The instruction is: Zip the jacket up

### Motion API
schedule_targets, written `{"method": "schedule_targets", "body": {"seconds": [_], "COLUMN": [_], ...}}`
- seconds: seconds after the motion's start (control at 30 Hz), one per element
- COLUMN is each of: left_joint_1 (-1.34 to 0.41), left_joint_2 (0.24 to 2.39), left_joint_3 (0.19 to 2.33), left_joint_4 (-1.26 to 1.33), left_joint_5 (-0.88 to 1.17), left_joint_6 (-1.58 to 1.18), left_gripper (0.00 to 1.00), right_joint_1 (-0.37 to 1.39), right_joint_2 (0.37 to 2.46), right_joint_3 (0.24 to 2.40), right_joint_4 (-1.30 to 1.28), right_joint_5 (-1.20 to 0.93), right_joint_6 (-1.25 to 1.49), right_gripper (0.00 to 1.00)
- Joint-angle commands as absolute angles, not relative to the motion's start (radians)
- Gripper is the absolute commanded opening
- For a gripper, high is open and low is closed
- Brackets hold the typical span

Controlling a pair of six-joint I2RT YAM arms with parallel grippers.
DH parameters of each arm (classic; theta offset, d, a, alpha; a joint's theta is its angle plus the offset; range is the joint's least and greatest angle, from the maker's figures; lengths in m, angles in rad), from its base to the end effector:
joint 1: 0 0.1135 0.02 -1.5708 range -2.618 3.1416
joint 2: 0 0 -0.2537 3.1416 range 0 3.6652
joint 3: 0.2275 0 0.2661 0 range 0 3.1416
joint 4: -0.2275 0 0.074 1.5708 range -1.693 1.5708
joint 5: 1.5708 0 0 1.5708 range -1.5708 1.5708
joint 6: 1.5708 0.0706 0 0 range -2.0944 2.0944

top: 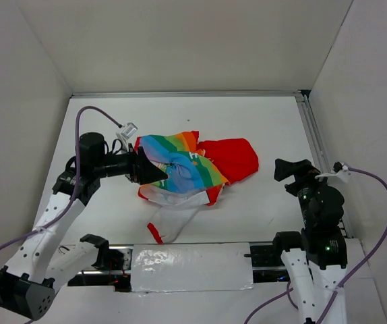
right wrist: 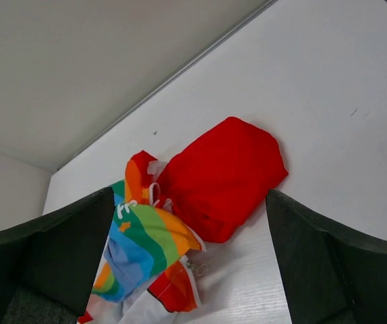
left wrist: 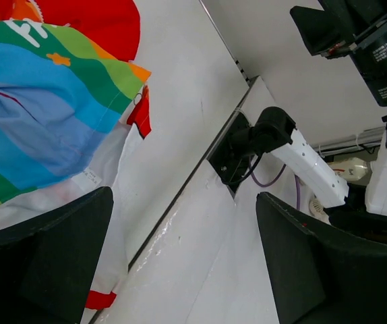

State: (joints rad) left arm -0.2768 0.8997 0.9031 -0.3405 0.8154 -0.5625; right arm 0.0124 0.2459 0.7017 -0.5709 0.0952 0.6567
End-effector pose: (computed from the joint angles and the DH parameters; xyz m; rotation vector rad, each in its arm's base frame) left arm 0.2137 -0.1142 0.3326 0.3114 2.0015 -1.3235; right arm 0.1237 -0.0052 0.3267 0.6072 1.5911 0.4212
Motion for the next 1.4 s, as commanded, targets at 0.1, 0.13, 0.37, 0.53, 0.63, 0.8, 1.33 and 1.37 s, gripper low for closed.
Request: {"method": "schedule_targets", "body": {"seconds": [0.1,0.13,0.37,0.53,0.63,0.8,1.33,1.37], "left_joint_1": [-0.293,-0.305,-0.362,-0.365,-0.37,-0.406,-0.43,-0.43], "left_joint_2": [0.994,1.04,1.336,1.679,1.851,2.078,2.281,2.261], "left_joint_3": [0.986,1.0,1.2,1.502,1.665,1.851,2.013,2.003], "left_joint_4": [-0.356,-0.376,-0.434,-0.524,-0.58,-0.678,-0.635,-0.626], "left_joint_5": [0.698,0.671,0.528,0.526,0.491,0.428,0.42,0.422], "left_joint_6": [-0.568,-0.568,-0.549,-0.52,-0.508,-0.474,-0.419,-0.416], "left_gripper": [0.99,0.99,0.99,0.99,0.99,0.99,0.0,0.0], "right_joint_1": [0.008,0.008,0.008,0.015,0.029,0.096,0.222,0.224], "right_joint_2": [0.345,0.368,0.615,0.718,0.804,1.006,1.655,1.669], "right_joint_3": [0.759,0.759,0.769,0.689,0.664,0.667,0.957,0.977], "right_joint_4": [-0.624,-0.635,-0.626,-0.514,-0.459,-0.361,-0.223,-0.23], "right_joint_5": [0.123,0.126,0.095,0.057,0.049,0.043,0.037,0.037], "right_joint_6": [0.637,0.623,0.67,0.706,0.707,0.724,0.793,0.796], "right_gripper": [1.0,1.0,1.0,1.0,1.0,1.0,0.37,0.16]}}
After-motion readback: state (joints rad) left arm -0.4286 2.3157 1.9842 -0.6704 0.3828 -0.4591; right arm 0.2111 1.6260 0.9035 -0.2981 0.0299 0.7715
